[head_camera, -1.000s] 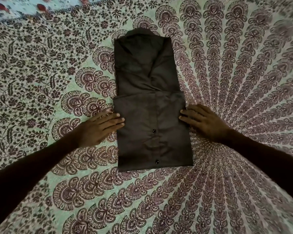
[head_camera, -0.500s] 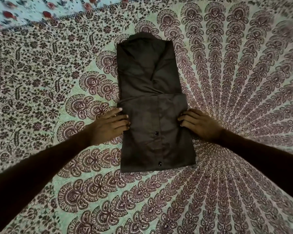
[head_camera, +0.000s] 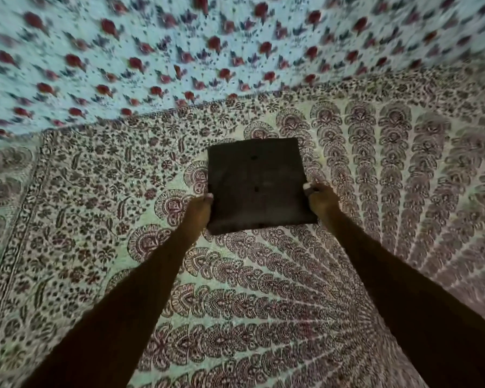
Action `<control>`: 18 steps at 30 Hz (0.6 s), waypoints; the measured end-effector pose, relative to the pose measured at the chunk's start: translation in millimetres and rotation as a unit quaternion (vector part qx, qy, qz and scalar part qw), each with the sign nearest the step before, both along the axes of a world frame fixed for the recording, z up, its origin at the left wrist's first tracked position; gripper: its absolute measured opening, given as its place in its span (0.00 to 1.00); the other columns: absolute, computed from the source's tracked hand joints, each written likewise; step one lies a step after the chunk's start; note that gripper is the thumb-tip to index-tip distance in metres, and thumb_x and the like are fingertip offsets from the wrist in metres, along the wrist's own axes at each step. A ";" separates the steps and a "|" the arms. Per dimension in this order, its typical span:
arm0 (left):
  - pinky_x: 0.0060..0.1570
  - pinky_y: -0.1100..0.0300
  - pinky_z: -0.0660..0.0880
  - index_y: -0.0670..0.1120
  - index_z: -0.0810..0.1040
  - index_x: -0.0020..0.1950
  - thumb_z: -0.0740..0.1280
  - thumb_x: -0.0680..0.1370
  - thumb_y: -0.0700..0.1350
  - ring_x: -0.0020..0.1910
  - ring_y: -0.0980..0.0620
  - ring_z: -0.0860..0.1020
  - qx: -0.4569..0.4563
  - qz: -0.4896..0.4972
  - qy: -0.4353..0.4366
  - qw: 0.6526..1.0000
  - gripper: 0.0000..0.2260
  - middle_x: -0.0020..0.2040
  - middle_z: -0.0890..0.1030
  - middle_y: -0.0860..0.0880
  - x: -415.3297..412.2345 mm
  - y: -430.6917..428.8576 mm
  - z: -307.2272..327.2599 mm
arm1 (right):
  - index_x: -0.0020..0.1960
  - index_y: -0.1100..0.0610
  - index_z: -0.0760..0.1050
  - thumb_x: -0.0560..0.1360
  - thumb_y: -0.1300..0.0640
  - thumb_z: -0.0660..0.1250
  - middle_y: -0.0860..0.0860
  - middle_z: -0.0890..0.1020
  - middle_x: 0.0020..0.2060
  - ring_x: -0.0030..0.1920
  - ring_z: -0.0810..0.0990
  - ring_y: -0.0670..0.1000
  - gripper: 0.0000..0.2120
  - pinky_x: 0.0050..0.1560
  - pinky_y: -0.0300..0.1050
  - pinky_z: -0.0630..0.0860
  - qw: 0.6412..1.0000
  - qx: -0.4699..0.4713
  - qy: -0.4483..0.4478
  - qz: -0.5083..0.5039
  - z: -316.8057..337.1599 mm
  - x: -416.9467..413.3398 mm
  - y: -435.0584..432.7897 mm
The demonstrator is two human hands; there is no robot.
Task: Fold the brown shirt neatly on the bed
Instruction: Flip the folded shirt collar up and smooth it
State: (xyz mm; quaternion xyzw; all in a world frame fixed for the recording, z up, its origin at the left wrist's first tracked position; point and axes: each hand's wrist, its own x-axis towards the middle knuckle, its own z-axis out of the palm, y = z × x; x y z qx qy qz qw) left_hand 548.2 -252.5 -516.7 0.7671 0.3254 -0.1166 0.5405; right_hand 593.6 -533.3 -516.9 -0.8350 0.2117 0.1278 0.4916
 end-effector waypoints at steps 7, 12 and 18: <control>0.55 0.47 0.74 0.40 0.79 0.56 0.62 0.76 0.60 0.53 0.40 0.79 0.113 -0.093 -0.018 0.989 0.25 0.53 0.82 0.39 -16.8 -4.9 -0.6 | 0.57 0.63 0.78 0.77 0.52 0.67 0.59 0.82 0.53 0.55 0.79 0.60 0.15 0.55 0.49 0.74 0.996 -0.077 -0.037 0.014 1.1 -25.4 -0.1; 0.49 0.54 0.69 0.37 0.76 0.56 0.64 0.79 0.54 0.55 0.38 0.77 0.248 -0.055 -0.033 0.967 0.20 0.54 0.80 0.37 -31.1 -20.9 4.2 | 0.55 0.62 0.78 0.77 0.52 0.67 0.60 0.83 0.49 0.51 0.81 0.61 0.13 0.50 0.50 0.75 0.986 -0.138 -0.092 -0.029 1.9 -40.2 12.5; 0.61 0.50 0.71 0.36 0.66 0.69 0.67 0.75 0.59 0.64 0.37 0.73 0.117 0.073 0.039 0.990 0.33 0.66 0.73 0.37 -15.4 -31.3 9.0 | 0.59 0.63 0.74 0.72 0.42 0.71 0.60 0.81 0.54 0.53 0.80 0.60 0.27 0.53 0.53 0.77 0.992 -0.123 -0.008 -0.017 8.5 -30.2 24.7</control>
